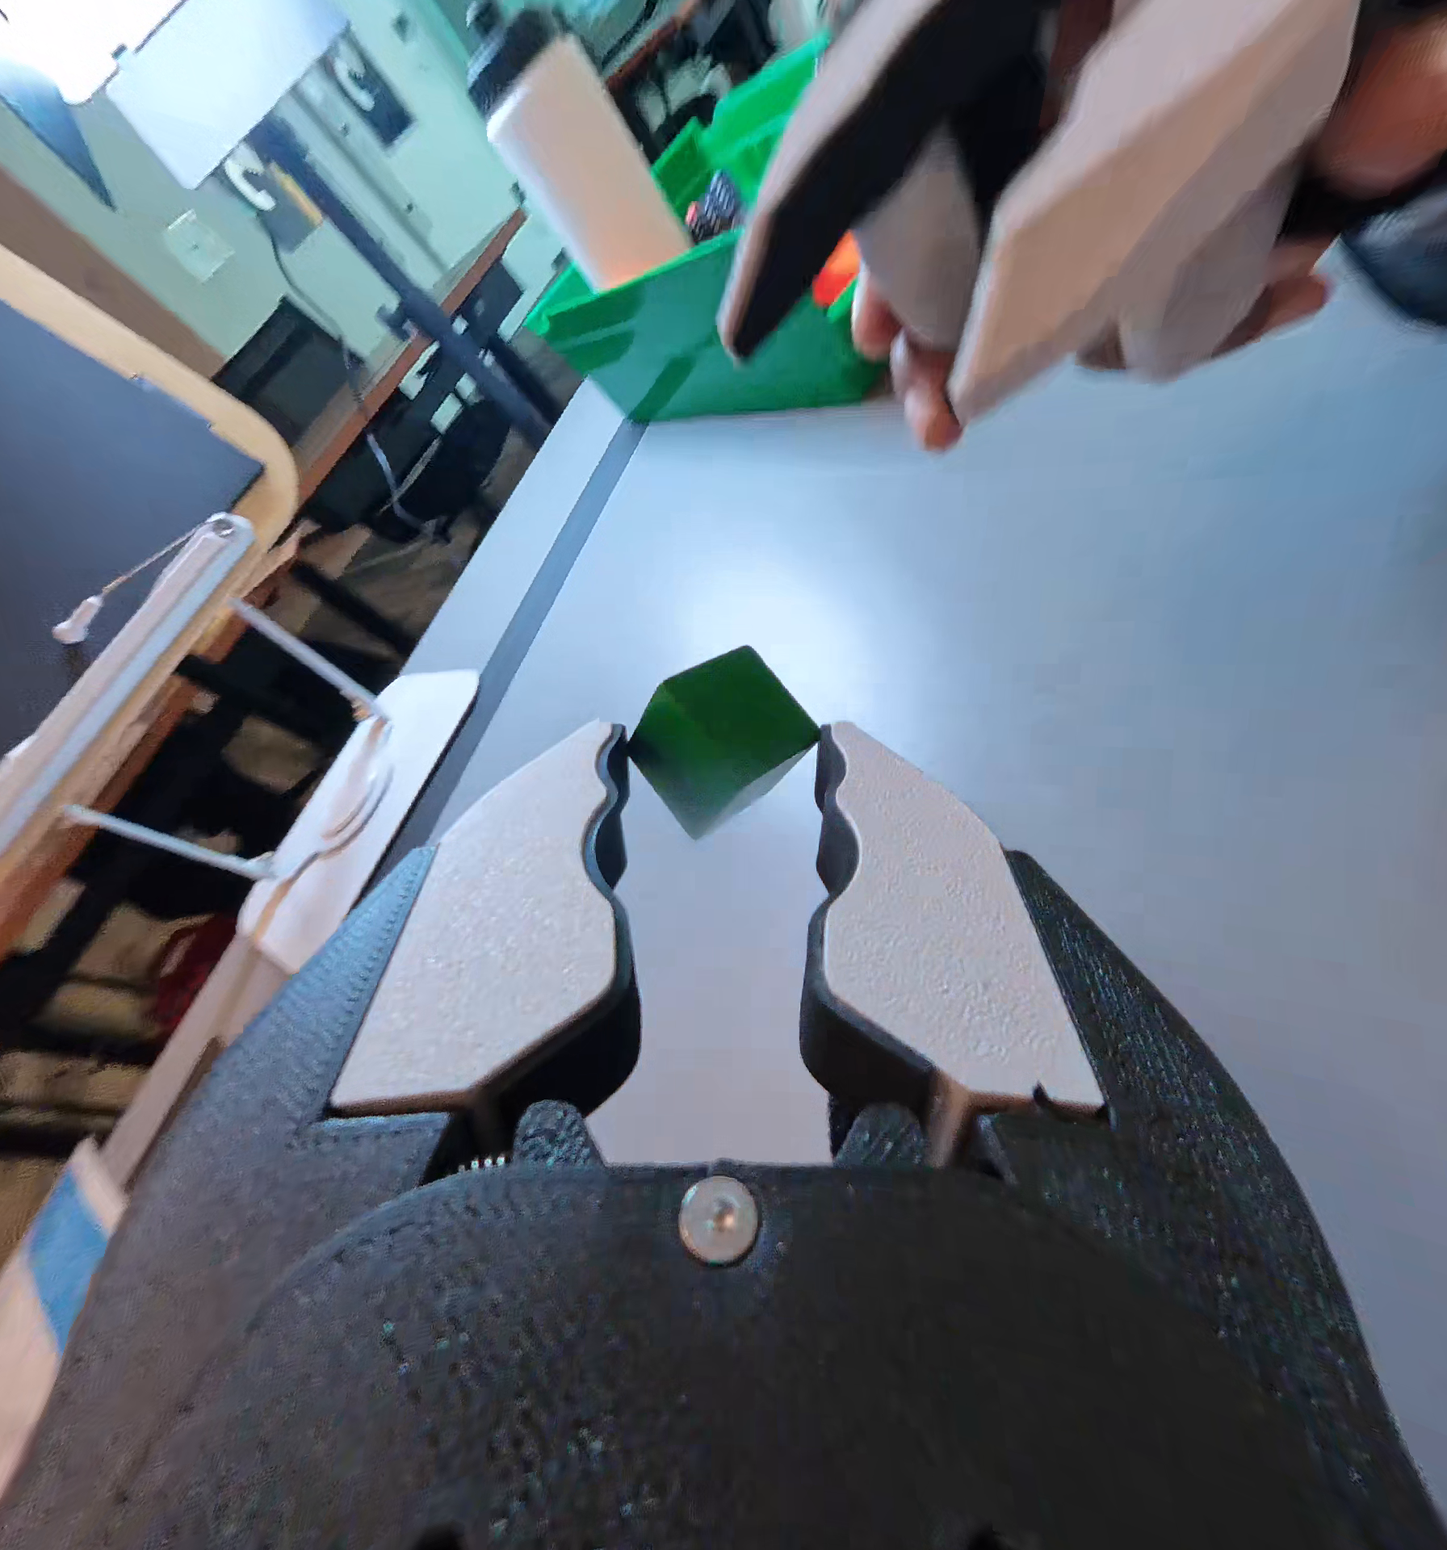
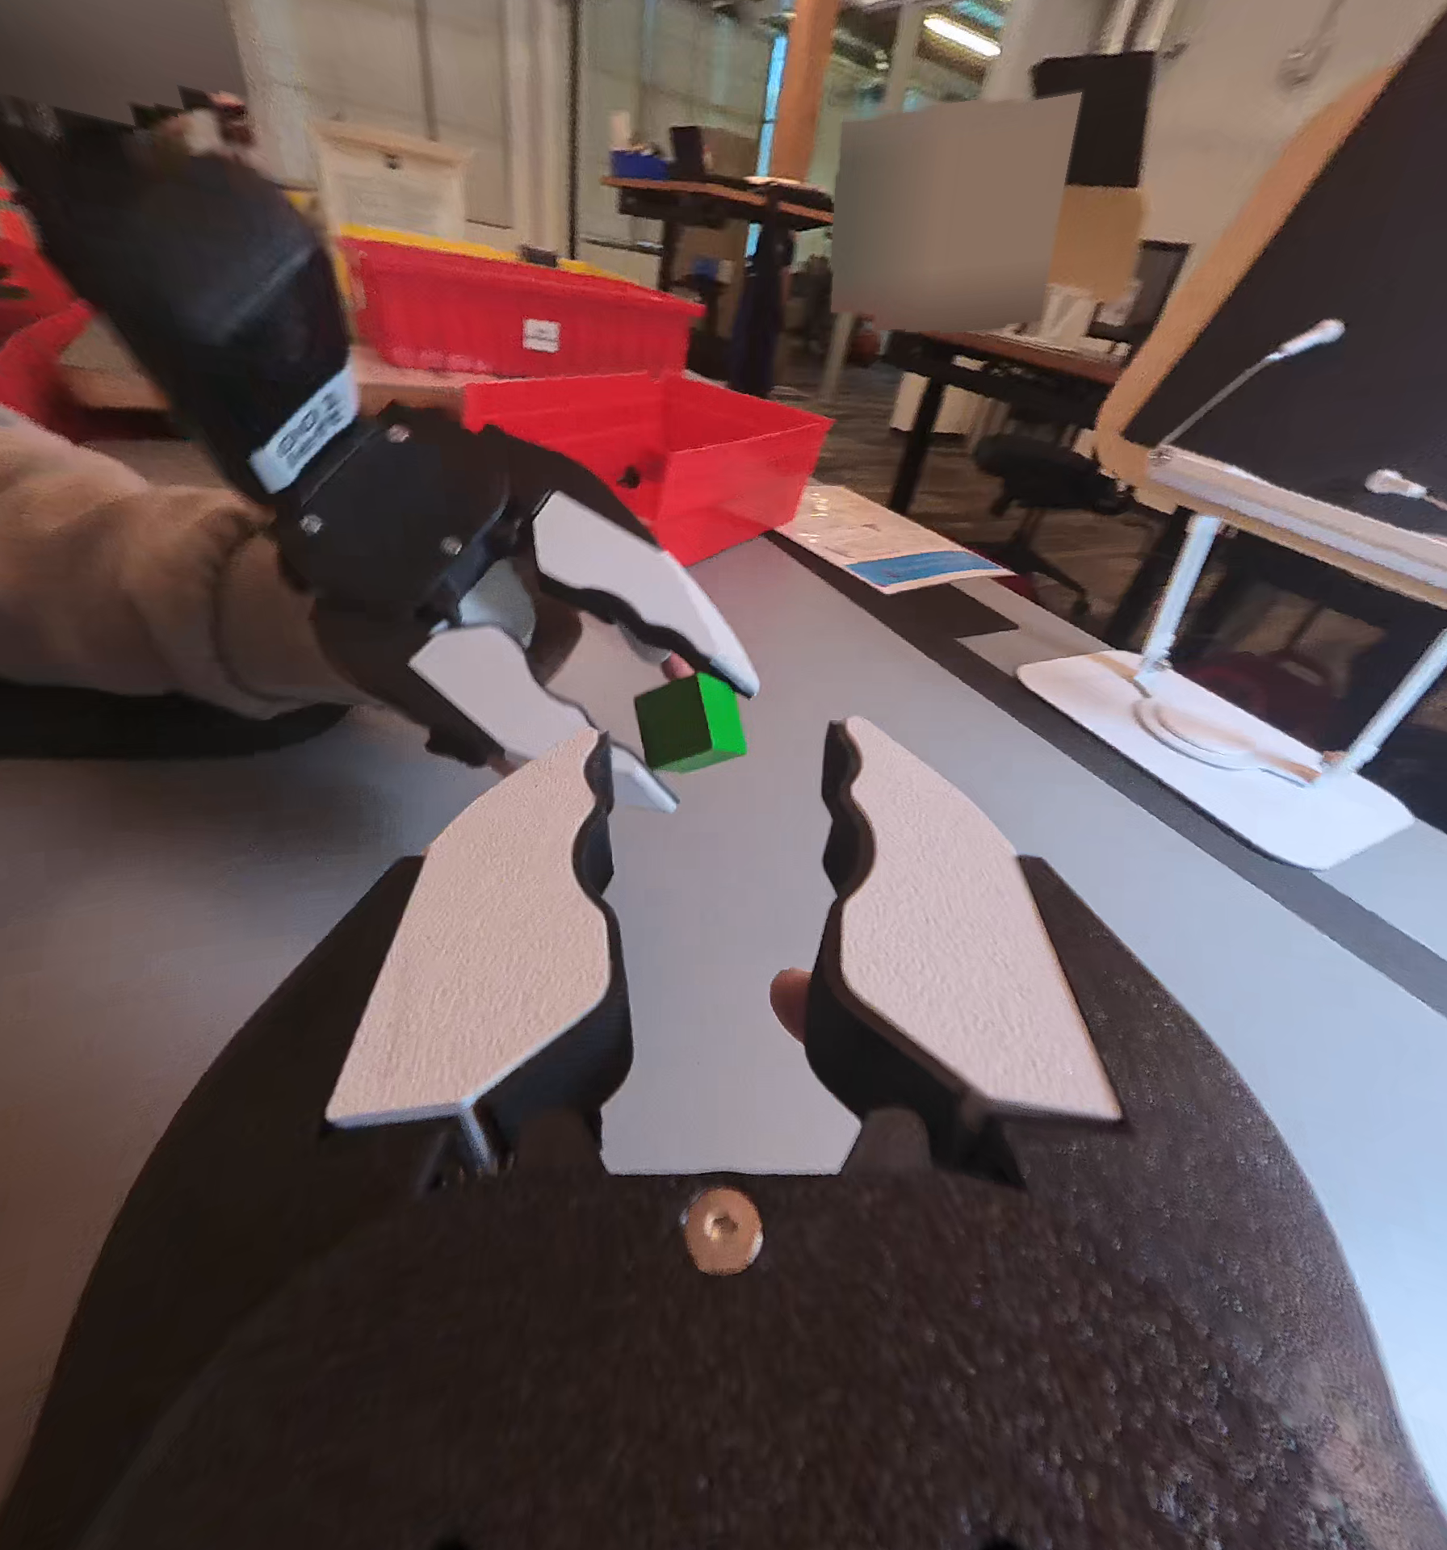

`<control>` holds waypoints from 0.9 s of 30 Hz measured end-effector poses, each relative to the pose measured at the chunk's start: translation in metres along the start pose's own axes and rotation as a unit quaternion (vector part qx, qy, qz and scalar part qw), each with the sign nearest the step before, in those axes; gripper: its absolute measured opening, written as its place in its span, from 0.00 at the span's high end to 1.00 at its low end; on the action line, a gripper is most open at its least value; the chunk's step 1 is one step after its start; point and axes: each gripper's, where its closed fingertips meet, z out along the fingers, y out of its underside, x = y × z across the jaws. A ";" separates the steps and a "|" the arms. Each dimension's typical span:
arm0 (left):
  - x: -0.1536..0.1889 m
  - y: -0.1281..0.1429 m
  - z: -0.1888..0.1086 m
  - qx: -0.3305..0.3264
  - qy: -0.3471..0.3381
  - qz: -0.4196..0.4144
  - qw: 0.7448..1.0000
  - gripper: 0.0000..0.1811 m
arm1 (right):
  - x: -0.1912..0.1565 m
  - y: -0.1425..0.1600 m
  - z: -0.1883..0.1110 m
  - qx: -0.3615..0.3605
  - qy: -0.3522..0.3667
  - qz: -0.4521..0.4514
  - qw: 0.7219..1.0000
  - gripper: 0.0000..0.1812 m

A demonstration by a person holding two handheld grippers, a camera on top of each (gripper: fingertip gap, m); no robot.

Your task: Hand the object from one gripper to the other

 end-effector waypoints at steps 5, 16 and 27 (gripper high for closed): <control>-0.001 0.011 0.008 -0.060 -0.059 0.059 0.995 0.76 | 0.002 0.011 0.015 -0.054 0.065 0.036 0.996 0.72; 0.012 -0.007 0.007 -0.050 -0.098 0.157 0.981 0.76 | -0.014 0.044 0.050 -0.115 0.025 0.169 0.979 0.71; 0.018 -0.022 0.001 -0.001 -0.101 0.188 0.977 0.76 | -0.025 0.033 0.044 -0.077 -0.063 0.220 0.970 0.76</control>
